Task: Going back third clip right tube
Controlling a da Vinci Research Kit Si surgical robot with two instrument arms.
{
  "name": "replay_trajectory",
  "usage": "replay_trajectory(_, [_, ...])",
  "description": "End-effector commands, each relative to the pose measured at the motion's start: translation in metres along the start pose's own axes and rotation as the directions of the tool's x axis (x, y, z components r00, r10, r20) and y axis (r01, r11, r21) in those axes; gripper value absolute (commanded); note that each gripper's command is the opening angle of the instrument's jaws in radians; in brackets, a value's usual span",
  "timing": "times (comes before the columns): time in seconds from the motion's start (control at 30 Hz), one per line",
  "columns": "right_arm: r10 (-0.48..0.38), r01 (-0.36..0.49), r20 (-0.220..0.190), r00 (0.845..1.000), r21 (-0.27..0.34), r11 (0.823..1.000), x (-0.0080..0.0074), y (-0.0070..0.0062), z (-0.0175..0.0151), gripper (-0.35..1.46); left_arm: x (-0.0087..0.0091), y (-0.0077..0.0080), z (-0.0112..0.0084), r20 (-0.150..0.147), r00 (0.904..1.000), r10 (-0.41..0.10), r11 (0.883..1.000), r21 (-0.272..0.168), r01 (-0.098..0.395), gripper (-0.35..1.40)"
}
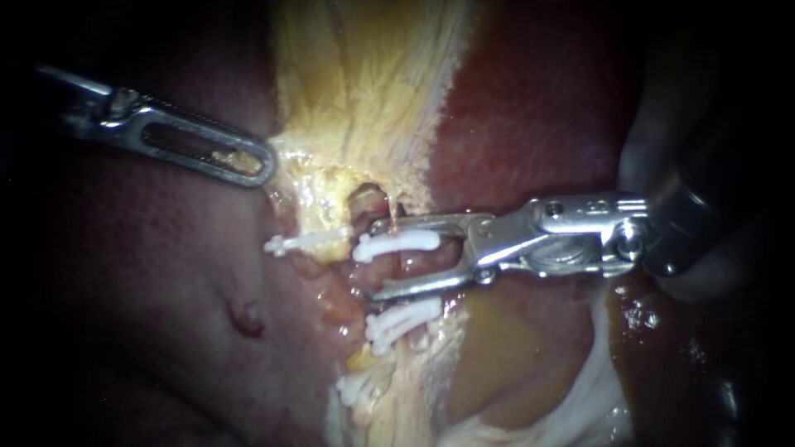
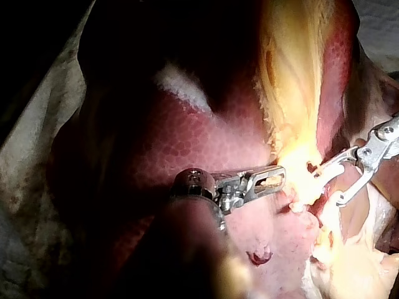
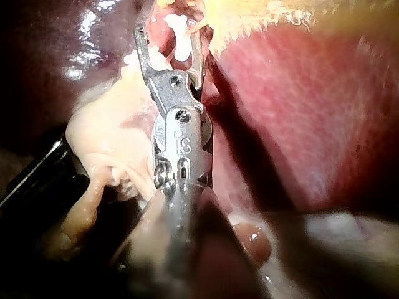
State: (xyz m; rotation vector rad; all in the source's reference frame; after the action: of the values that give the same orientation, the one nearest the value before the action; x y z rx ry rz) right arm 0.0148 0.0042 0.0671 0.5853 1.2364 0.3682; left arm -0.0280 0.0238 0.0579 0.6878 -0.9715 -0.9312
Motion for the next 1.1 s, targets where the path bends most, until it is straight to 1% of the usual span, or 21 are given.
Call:
replay_trajectory(0.03, [-0.006, 0.006, 0.001, 1.000, -0.001, 1.000, 0.0000, 0.0001, -0.0001, 0.50, 0.0000, 0.0000, 0.0000, 0.000, 1.0000, 0.000, 1.000, 0.000, 0.000, -0.35])
replay_trajectory(0.1, [-0.020, 0.020, 0.001, 1.000, 0.000, 1.000, 0.0000, -0.0001, -0.0004, 0.50, 0.0000, 0.0000, 0.0000, 0.000, 1.0000, 0.000, 1.000, 0.000, 0.000, -0.35])
replay_trajectory(0.2, [-0.072, 0.072, 0.002, 0.997, 0.003, 0.997, 0.0002, -0.0005, -0.0015, 0.50, 0.0000, 0.0000, -0.0001, 0.000, 1.0000, 0.000, 1.000, 0.000, 0.000, -0.35])
replay_trajectory(0.23, [-0.095, 0.095, 0.002, 0.995, -0.003, 0.995, 0.0003, -0.0007, -0.0020, 0.50, 0.0000, 0.0000, -0.0001, 0.000, 1.0000, 0.000, 1.000, 0.000, 0.000, -0.35])
replay_trajectory(0.43, [-0.167, 0.167, 0.008, 0.986, -0.012, 0.986, 0.0006, -0.0013, -0.0054, 0.50, 0.0000, 0.0000, -0.0001, 0.000, 1.0000, 0.000, 1.000, 0.001, 0.000, -0.35])
replay_trajectory(0.53, [-0.178, 0.178, 0.010, 0.984, -0.021, 0.984, 0.0006, -0.0015, -0.0069, 0.50, 0.0000, 0.0000, -0.0001, 0.000, 1.0000, 0.000, 1.000, 0.001, 0.000, -0.35])
replay_trajectory(0.63, [-0.188, 0.188, 0.010, 0.982, -0.016, 0.982, 0.0006, -0.0018, -0.0084, 0.50, 0.0000, 0.0000, -0.0001, 0.000, 1.0000, 0.000, 1.000, 0.001, 0.000, -0.35])
replay_trajectory(0.77, [-0.201, 0.201, 0.009, 0.980, -0.013, 0.980, 0.0012, -0.0026, -0.0102, 0.50, 0.0000, 0.0000, -0.0001, 0.000, 1.0000, 0.000, 1.000, 0.001, 0.000, -0.35])
replay_trajectory(0.9, [-0.212, 0.212, 0.010, 0.977, -0.015, 0.977, 0.0019, -0.0032, -0.0113, 0.50, 0.0000, 0.0000, -0.0001, 0.000, 1.0000, 0.000, 1.000, 0.000, 0.000, -0.35])
replay_trajectory(1.0, [-0.215, 0.216, 0.010, 0.976, -0.015, 0.976, 0.0022, -0.0033, -0.0117, 0.50, 0.0000, 0.0000, 0.0000, 0.000, 1.0000, 0.000, 1.000, 0.000, 0.000, -0.35])
replay_trajectory(1.1, [-0.215, 0.216, 0.010, 0.976, -0.018, 0.976, 0.0021, -0.0032, -0.0118, 0.50, -0.0002, -0.0002, 0.0004, 0.002, 0.9999, 0.016, 1.000, -0.003, -0.016, -0.35])
